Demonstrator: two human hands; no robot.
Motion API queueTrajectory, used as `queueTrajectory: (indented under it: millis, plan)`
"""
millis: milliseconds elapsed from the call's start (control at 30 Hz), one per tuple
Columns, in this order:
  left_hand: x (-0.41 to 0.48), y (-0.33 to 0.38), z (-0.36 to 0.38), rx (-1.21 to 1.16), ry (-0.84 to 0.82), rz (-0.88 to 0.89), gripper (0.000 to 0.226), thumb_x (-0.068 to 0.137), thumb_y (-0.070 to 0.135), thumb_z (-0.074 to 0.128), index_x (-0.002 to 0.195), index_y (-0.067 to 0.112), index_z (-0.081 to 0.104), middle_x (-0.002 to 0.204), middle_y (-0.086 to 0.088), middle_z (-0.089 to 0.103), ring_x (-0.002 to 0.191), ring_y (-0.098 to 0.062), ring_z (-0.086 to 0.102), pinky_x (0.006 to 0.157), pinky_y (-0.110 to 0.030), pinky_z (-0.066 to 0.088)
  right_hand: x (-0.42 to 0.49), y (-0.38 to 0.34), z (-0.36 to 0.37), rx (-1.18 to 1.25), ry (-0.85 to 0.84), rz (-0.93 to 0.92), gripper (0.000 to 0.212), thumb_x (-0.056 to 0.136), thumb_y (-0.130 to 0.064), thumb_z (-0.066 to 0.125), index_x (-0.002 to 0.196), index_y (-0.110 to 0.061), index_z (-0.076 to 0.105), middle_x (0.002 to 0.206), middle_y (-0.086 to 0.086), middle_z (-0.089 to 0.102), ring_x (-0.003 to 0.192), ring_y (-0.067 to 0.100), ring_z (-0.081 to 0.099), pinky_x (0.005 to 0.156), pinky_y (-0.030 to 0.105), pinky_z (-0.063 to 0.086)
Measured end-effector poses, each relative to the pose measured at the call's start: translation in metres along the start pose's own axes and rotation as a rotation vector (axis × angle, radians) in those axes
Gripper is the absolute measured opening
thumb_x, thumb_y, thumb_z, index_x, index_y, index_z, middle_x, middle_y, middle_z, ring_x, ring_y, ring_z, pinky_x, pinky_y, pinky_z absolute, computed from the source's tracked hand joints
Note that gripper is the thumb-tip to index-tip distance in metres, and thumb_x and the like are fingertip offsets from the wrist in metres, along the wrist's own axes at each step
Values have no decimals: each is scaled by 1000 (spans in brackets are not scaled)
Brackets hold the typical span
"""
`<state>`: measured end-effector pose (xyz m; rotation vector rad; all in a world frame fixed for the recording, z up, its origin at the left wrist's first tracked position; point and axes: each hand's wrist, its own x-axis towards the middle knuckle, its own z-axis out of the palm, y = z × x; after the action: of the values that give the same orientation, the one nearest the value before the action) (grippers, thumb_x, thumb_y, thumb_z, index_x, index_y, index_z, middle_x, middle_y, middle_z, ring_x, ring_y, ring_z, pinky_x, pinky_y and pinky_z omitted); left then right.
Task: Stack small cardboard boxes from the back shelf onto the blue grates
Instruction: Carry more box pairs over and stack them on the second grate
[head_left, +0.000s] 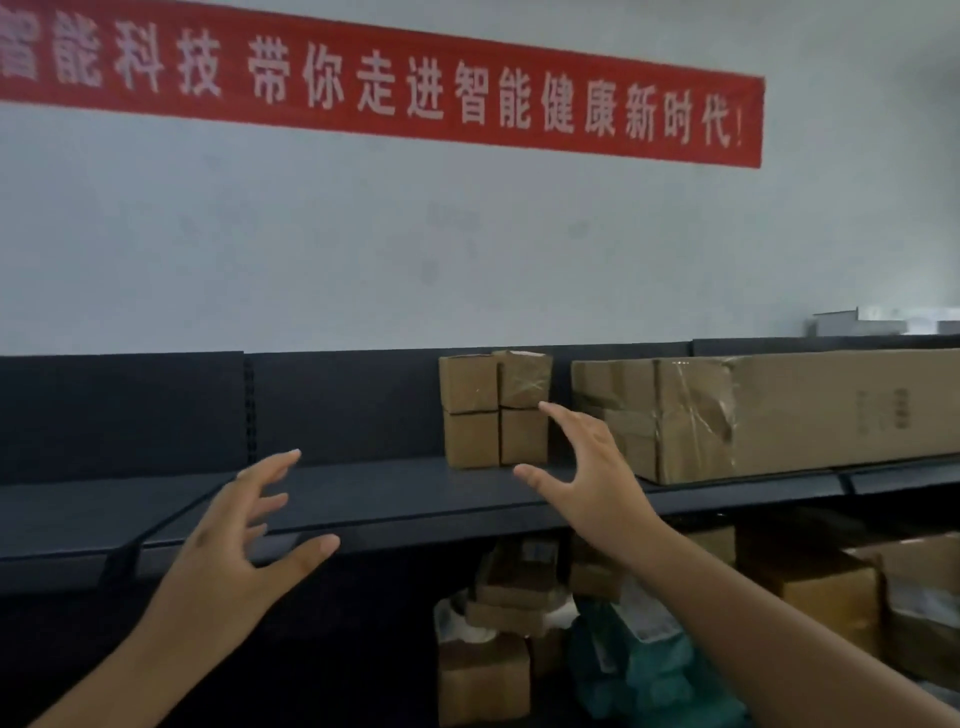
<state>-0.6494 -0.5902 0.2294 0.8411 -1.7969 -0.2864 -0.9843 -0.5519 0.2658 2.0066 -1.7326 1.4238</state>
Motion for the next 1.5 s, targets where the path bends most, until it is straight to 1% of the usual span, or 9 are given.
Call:
queueTrajectory:
  millis: [200, 333, 500, 700, 867, 1033, 1167, 1367, 1500]
  plan:
    - [65, 17, 66, -65, -4, -47, 82, 57, 73, 72, 131, 61, 38, 136, 26, 46, 117, 0, 56, 94, -28, 47, 62, 66, -10, 74, -37, 46, 79, 84, -52, 63, 149, -38, 19, 156, -6, 20, 141, 14, 23, 107, 30, 26]
    - [112, 13, 105, -44, -54, -89, 80, 63, 61, 76, 131, 62, 34, 143, 13, 44, 119, -9, 55, 92, -27, 45, 105, 90, 4, 141, -52, 70, 83, 83, -49, 66, 149, -40, 16, 157, -4, 23, 140, 19, 29, 110, 39, 33]
    - [179, -11, 143, 7, -96, -147, 95, 69, 49, 82, 143, 55, 23, 152, 6, 36, 121, -17, 53, 88, -32, 45, 158, 108, 29, 186, -18, 83, 88, 83, -37, 72, 151, -34, 16, 151, -1, 33, 134, 15, 34, 96, 23, 29]
    - [249, -44, 185, 13, -129, -234, 113, 66, 42, 87, 148, 51, 11, 157, -2, 32, 133, -29, 45, 105, -49, 43, 213, 129, 50, 224, -5, 191, 94, 81, -35, 74, 150, -42, 10, 155, 1, 31, 137, 25, 37, 104, 37, 37]
    - [272, -50, 211, -132, -148, -260, 102, 72, 37, 84, 146, 52, 15, 140, -2, 49, 114, -23, 53, 88, -41, 50, 230, 138, 58, 218, -106, 177, 74, 80, -34, 75, 138, -41, 30, 130, 4, 53, 106, 21, 56, 93, 37, 50]
    - [263, -40, 210, -152, -73, -197, 100, 76, 36, 82, 146, 56, 14, 120, 4, 49, 111, -17, 51, 88, -34, 49, 222, 129, 54, 210, -68, 130, 67, 79, -32, 75, 132, -42, 34, 118, 3, 55, 97, 20, 58, 83, 36, 54]
    - [233, -17, 184, -135, -23, -126, 86, 76, 30, 82, 139, 50, 27, 106, 14, 53, 100, -12, 58, 70, -23, 49, 192, 103, 41, 182, -6, 24, 70, 80, -32, 76, 134, -41, 32, 114, -3, 52, 98, 16, 54, 79, 29, 49]
    - [140, 25, 117, -165, 137, -148, 74, 73, 23, 85, 127, 49, 41, 116, 12, 56, 104, -9, 58, 86, -39, 57, 118, 42, 29, 200, 42, -169, 72, 78, -35, 77, 133, -44, 31, 125, 0, 57, 103, 14, 55, 85, 30, 49]
    - [66, 45, 62, -19, 250, -146, 76, 71, 26, 86, 125, 52, 41, 119, 15, 57, 104, -10, 63, 88, -39, 57, 65, -5, 45, 317, 11, -272, 73, 78, -31, 77, 132, -46, 30, 122, -16, 43, 107, 6, 48, 86, 25, 45]
